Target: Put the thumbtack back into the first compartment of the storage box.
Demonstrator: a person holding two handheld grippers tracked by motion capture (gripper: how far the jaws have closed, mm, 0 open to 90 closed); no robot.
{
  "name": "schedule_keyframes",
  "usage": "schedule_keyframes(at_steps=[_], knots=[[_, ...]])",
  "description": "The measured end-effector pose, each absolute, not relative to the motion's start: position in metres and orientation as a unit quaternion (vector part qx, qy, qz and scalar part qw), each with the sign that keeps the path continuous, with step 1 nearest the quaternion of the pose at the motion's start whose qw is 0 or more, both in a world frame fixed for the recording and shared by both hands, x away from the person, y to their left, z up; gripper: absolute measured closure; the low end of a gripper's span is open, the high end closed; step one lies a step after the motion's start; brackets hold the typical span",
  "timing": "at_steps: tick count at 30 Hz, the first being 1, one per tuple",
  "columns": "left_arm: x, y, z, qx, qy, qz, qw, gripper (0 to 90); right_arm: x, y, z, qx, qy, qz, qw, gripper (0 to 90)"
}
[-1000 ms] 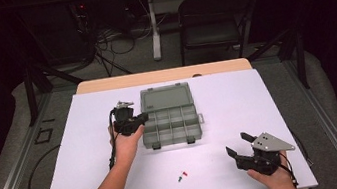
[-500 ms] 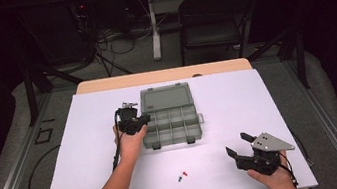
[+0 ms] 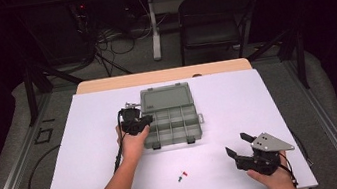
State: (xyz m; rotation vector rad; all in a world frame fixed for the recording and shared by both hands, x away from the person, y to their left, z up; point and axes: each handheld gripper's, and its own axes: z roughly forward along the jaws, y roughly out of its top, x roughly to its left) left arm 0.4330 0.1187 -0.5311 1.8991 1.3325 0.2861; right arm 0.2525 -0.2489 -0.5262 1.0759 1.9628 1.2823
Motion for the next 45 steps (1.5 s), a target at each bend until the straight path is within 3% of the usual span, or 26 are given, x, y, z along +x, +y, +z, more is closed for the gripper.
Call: schedule_keyframes(at_steps=[6,11,18,23,36,45], knots=[[0.433,0.12,-0.53,0.748,0.524,0.109,0.392,81.1,0.252,-0.249,-0.526,0.401,0.732,0.476,0.276,28.9],[0.431,0.123,-0.526,0.746,0.519,0.107,0.403,63.2,0.252,-0.249,-0.526,0.401,0.732,0.476,0.276,28.8],[0.417,0.125,-0.513,0.745,0.5,0.116,0.427,45.6,0.252,-0.249,-0.526,0.402,0.732,0.475,0.276,28.7],[0.403,0.125,-0.506,0.752,0.48,0.118,0.435,41.6,0.252,-0.249,-0.526,0.402,0.733,0.475,0.275,28.5],[0.34,0.132,-0.496,0.767,0.418,0.121,0.472,41.0,0.252,-0.248,-0.527,0.4,0.732,0.477,0.278,25.9],[0.308,0.139,-0.504,0.761,0.411,0.107,0.491,37.5,0.251,-0.245,-0.528,0.393,0.735,0.48,0.274,20.8]])
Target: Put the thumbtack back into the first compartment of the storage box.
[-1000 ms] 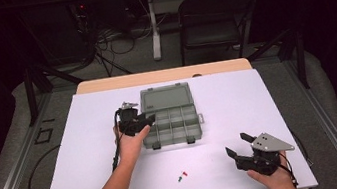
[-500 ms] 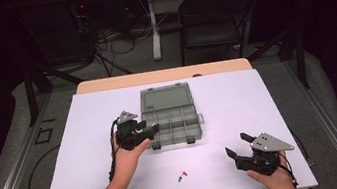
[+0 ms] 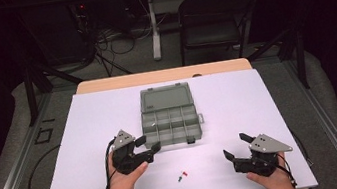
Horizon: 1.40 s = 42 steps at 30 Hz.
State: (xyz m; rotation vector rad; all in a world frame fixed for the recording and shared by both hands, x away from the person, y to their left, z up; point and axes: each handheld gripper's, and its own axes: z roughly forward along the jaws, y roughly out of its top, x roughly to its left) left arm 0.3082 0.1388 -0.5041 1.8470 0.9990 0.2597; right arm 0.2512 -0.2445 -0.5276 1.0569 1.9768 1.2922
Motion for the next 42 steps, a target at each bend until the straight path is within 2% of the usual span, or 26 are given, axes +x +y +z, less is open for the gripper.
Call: schedule_keyframes(at_steps=[11,22,42], knots=[[0.29,0.134,-0.515,0.779,0.39,0.101,0.48,37.7,0.251,-0.245,-0.527,0.395,0.734,0.479,0.277,20.2],[0.277,0.119,-0.532,0.8,0.381,0.072,0.457,39.0,0.251,-0.245,-0.527,0.394,0.735,0.477,0.276,20.3],[0.263,0.091,-0.552,0.834,0.348,0.048,0.424,68.3,0.251,-0.245,-0.527,0.392,0.739,0.474,0.275,21.2]])
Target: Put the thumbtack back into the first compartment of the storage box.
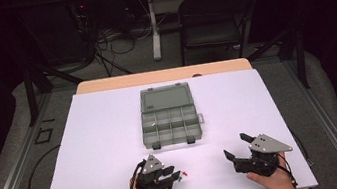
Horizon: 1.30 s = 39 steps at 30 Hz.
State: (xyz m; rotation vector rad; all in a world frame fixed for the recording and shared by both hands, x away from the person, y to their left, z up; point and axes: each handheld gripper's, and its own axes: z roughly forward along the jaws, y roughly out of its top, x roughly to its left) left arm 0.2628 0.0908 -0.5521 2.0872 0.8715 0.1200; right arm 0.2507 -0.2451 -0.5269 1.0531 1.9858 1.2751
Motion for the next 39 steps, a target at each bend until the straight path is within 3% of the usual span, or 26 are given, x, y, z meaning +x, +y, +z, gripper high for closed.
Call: schedule_keyframes(at_steps=[39], knots=[[0.263,0.08,-0.564,0.848,0.342,0.038,0.403,82.9,0.251,-0.245,-0.527,0.391,0.74,0.473,0.274,21.7]])
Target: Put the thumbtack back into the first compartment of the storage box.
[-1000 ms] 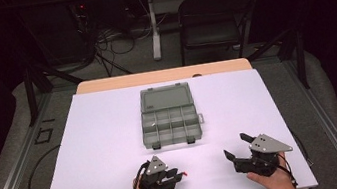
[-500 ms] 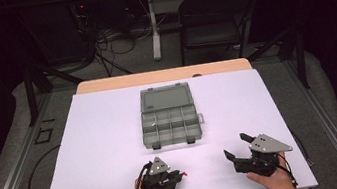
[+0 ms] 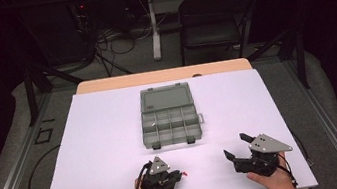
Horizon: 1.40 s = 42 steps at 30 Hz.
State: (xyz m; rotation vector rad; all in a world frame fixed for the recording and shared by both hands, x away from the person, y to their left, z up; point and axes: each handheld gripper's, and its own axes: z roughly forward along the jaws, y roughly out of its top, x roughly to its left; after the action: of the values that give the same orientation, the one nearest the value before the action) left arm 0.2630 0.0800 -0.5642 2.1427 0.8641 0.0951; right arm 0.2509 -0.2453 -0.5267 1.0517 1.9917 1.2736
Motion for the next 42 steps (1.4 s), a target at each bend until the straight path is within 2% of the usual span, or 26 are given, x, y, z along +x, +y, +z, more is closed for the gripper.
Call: schedule_keyframes(at_steps=[19,42], knots=[[0.265,0.082,-0.562,0.844,0.349,0.035,0.407,83.0,0.251,-0.246,-0.527,0.39,0.74,0.474,0.275,21.8],[0.288,0.113,-0.54,0.809,0.387,0.077,0.436,83.0,0.252,-0.246,-0.527,0.391,0.741,0.473,0.274,21.8]])
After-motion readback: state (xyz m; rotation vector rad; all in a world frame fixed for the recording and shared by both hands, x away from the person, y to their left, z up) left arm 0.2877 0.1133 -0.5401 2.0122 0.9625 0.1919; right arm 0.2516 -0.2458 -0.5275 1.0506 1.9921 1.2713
